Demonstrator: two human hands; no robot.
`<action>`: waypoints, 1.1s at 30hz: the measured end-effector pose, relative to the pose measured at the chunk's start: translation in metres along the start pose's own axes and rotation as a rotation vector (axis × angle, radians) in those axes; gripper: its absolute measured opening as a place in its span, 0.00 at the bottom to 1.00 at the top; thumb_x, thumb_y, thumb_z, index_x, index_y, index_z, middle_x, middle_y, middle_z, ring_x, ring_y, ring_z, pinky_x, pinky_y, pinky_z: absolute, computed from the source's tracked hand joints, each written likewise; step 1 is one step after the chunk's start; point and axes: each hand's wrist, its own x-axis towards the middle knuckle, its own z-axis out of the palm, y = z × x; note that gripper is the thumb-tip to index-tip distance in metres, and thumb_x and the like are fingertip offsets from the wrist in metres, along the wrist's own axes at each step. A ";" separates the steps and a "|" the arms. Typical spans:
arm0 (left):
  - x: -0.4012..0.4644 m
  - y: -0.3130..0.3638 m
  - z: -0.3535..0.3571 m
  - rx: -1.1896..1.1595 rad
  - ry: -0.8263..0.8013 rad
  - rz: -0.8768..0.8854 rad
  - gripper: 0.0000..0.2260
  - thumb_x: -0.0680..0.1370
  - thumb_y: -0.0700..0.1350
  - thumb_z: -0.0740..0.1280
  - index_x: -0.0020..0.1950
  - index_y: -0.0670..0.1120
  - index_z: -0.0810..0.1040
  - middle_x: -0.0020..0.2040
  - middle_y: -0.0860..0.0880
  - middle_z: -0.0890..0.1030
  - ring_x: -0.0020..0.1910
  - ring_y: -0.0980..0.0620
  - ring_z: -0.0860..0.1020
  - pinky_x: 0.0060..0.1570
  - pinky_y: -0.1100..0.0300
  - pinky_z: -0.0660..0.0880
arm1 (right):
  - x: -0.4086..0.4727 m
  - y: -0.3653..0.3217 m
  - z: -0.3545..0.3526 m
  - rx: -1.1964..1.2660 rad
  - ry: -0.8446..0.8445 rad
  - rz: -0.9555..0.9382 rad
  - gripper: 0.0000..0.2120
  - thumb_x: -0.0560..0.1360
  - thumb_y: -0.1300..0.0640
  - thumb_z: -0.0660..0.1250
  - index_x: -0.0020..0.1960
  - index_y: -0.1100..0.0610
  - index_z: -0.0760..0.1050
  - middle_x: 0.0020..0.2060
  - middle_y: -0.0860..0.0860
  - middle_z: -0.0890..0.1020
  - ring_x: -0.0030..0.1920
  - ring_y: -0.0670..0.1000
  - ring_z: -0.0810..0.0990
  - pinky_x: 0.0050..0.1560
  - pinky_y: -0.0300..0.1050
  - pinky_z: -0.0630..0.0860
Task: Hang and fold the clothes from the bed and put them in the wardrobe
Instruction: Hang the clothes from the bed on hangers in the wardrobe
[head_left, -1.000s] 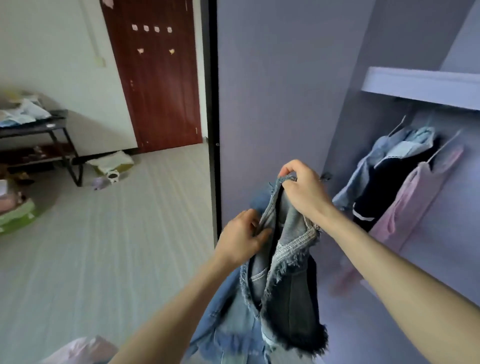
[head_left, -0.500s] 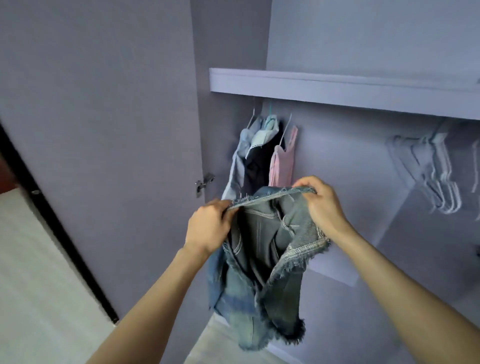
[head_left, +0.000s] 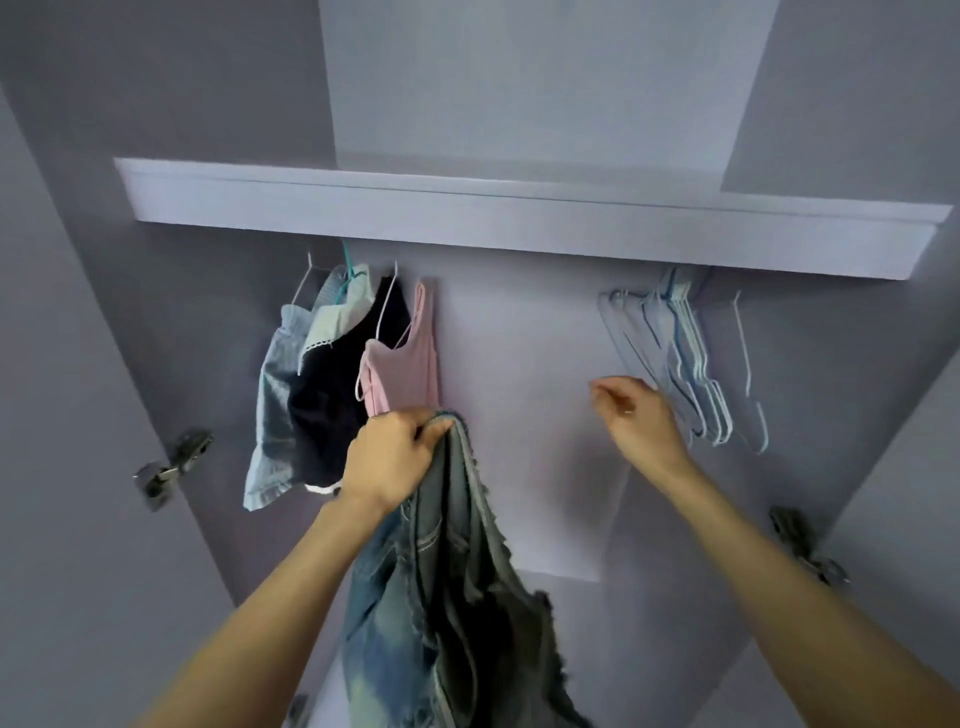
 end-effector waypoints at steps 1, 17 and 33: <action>0.006 0.006 0.008 -0.007 0.005 0.004 0.11 0.79 0.51 0.62 0.48 0.47 0.81 0.42 0.41 0.81 0.47 0.37 0.76 0.44 0.52 0.73 | 0.011 0.010 -0.004 -0.143 0.122 0.011 0.12 0.77 0.62 0.62 0.58 0.61 0.78 0.54 0.60 0.79 0.52 0.59 0.78 0.52 0.47 0.73; 0.060 -0.001 0.066 -0.024 0.013 0.016 0.15 0.79 0.49 0.64 0.32 0.50 0.70 0.26 0.49 0.72 0.32 0.44 0.71 0.33 0.56 0.69 | 0.100 0.092 0.007 -0.854 0.028 0.202 0.17 0.77 0.61 0.60 0.64 0.65 0.67 0.55 0.60 0.78 0.53 0.59 0.80 0.43 0.48 0.76; 0.060 -0.013 0.055 0.083 0.102 -0.011 0.09 0.79 0.50 0.63 0.44 0.48 0.80 0.37 0.44 0.81 0.44 0.38 0.77 0.36 0.55 0.68 | 0.151 0.064 0.086 0.665 0.115 0.432 0.15 0.77 0.69 0.50 0.45 0.53 0.69 0.31 0.50 0.68 0.26 0.48 0.66 0.28 0.38 0.64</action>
